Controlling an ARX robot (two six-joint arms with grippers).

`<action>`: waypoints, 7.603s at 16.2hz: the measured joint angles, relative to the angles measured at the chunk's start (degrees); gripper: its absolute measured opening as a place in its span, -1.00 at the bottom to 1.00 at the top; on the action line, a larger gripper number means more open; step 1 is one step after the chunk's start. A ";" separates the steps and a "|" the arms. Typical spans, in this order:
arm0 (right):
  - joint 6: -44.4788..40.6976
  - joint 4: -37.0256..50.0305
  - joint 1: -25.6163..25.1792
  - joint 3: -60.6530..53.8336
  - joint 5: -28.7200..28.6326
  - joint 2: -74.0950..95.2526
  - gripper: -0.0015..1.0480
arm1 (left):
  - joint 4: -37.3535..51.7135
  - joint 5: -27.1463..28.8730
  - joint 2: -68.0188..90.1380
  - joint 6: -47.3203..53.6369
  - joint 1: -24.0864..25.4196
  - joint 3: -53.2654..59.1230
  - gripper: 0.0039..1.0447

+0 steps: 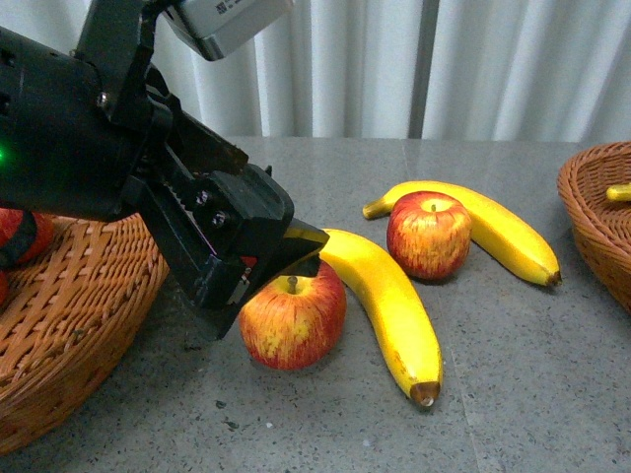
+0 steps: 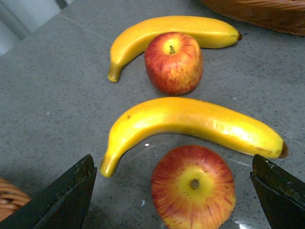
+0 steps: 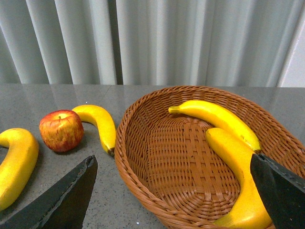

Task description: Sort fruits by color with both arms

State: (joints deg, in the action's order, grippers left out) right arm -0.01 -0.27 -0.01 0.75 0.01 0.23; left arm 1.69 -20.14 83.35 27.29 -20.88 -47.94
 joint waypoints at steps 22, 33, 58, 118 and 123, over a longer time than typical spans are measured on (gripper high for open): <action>0.00 0.00 0.00 0.00 0.00 0.00 0.87 | 0.00 0.13 11.21 6.03 -1.90 -0.15 0.31; 0.00 0.00 0.00 0.00 0.00 0.00 0.87 | 4.00 15.96 -8.72 -10.91 9.92 -4.15 0.29; 0.00 0.00 0.00 0.00 0.00 0.00 0.87 | 7.72 11.21 -2.47 -21.66 13.73 -4.72 0.88; 0.00 0.00 0.00 0.00 0.00 0.00 0.87 | -6.78 41.16 -34.18 -31.69 4.28 14.34 0.24; 0.00 -0.02 0.00 0.00 0.00 0.00 0.87 | -2.03 35.36 -28.41 -33.35 8.09 17.99 0.43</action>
State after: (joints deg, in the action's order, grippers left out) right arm -0.01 -0.30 -0.01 0.75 0.01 0.23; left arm -0.34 15.22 54.94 -6.07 -12.80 -29.95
